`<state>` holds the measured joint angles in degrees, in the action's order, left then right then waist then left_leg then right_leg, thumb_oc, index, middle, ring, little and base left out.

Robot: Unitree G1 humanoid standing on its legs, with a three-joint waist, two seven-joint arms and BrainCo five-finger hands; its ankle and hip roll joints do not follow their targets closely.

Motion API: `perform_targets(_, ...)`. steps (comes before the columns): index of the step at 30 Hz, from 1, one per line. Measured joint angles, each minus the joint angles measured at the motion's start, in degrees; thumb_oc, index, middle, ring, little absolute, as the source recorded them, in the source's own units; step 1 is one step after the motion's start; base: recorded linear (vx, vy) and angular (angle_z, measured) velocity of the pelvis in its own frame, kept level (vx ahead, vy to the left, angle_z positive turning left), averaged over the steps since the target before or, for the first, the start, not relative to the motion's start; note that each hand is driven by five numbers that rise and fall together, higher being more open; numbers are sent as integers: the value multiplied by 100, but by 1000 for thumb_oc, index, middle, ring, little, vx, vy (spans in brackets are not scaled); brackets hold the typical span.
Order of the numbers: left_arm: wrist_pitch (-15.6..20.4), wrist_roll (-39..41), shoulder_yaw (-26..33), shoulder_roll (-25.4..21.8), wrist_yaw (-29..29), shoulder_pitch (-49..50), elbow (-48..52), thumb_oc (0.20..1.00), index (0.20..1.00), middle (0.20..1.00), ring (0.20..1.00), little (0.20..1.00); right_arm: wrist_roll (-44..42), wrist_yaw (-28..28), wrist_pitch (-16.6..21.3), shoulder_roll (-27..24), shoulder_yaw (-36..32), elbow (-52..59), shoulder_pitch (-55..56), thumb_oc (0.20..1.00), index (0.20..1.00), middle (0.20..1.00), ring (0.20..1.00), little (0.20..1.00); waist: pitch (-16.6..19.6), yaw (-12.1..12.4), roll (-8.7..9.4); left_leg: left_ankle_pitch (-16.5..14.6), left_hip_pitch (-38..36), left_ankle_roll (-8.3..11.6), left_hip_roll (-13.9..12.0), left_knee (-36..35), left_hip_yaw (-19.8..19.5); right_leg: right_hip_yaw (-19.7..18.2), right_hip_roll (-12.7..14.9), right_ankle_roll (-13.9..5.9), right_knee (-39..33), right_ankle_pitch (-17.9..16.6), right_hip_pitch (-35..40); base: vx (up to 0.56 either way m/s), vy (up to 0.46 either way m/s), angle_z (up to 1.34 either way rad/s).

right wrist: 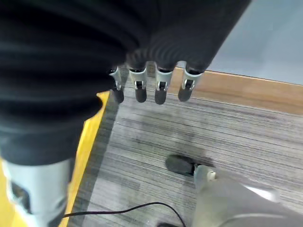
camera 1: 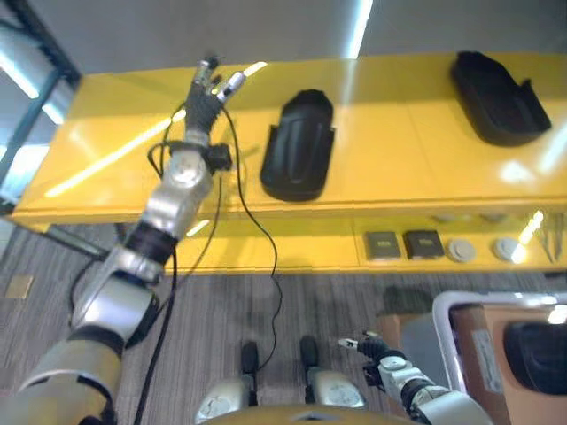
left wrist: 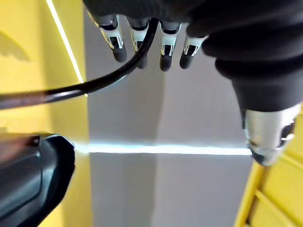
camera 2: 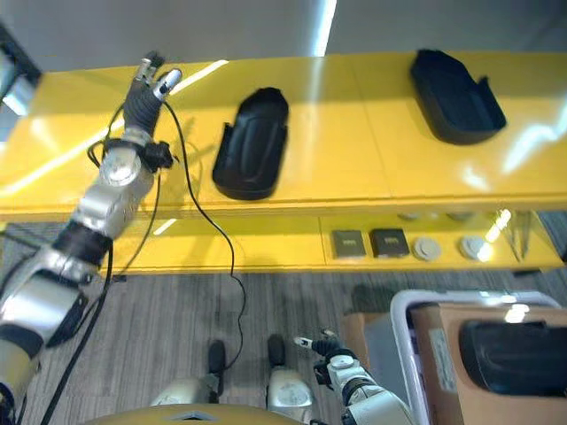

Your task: Move parts from the plastic box to the shelf.

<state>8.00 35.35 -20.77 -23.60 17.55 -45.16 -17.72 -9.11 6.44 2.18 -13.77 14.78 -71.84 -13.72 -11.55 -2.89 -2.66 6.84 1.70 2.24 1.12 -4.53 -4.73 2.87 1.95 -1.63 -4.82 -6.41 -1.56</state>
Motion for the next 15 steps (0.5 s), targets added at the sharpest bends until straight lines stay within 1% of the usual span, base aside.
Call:
perform_targets(1,27,-98,451,51,-8,786,981,1000,1000,1000,1000,1000,-1,1,-3,28,-168,112,25,1000,1000,1000,1000,1000,11,-18,7,-23,-58,29,5,0,6,-36,5,-5,-1,4,48,-12,54,6)
perform_targets(2,186,-286,531,40,-144,1581,1680,1000,1000,1000,1000,1000,0,-2,24,40,-204,113,226,1000,1000,1000,1000,1000,62,72,41,-18,-171,6,7,-1,13,-60,5,-12,-34,34,161,21,37,-6)
perform_targets(4,195,-409,652,-44,-340,2489,2300,1000,1000,1000,1000,1000,0,-4,10,96,-205,106,443,1000,1000,1000,1000,1000,266,218,120,-67,-232,9,9,-1,16,-93,2,-21,-36,112,197,-7,17,-3)
perform_targets(5,218,-455,655,-31,-366,2675,2358,1000,1000,1000,1000,1000,0,-7,16,106,-204,110,509,1000,1000,1000,1000,1000,311,260,148,-108,-256,-8,9,1,12,-103,-1,-33,-36,185,206,-22,34,7)
perform_targets(6,207,-530,728,-43,-495,2960,2456,928,928,928,928,928,1,-12,2,134,-220,107,678,1000,1000,1000,1000,1000,380,303,192,-181,-281,-18,7,-1,11,-95,-3,-35,-36,221,235,1,31,3)
perform_targets(7,208,-603,850,-111,-613,3428,2713,200,200,200,200,200,1,-13,19,185,-273,108,778,1000,1000,1000,1000,1000,474,305,250,-259,-293,-45,7,0,20,-132,-6,-33,-36,222,226,-27,27,-6)
perform_targets(9,216,-683,964,-77,-832,4085,3050,200,200,200,200,200,5,-17,24,249,-361,97,946,1000,1000,1000,1000,1000,597,333,326,-290,-318,-81,7,-1,73,-194,-8,-34,-36,218,226,1,23,-17)
perform_targets(11,199,-700,937,-76,-1118,4631,3084,200,200,200,200,200,48,-21,27,277,-377,-18,1189,1000,1000,1000,1000,1000,702,349,363,-378,-372,-136,5,-1,183,-249,-1,-35,-37,218,230,10,27,-23)
perform_targets(13,172,-714,920,-145,-1357,4836,3088,200,200,200,200,200,55,-33,13,301,-373,-164,1272,1000,1000,1000,1000,1000,723,336,370,-460,-387,-145,5,-2,192,-275,-2,-36,-37,217,227,15,18,-16)
perform_targets(15,109,-752,897,-243,-1594,4922,3085,200,200,200,200,200,77,-103,22,314,-369,-338,1405,1000,1000,1000,1000,1000,733,302,359,-465,-382,-151,2,-2,216,-294,-4,-42,-37,212,203,26,13,-12)
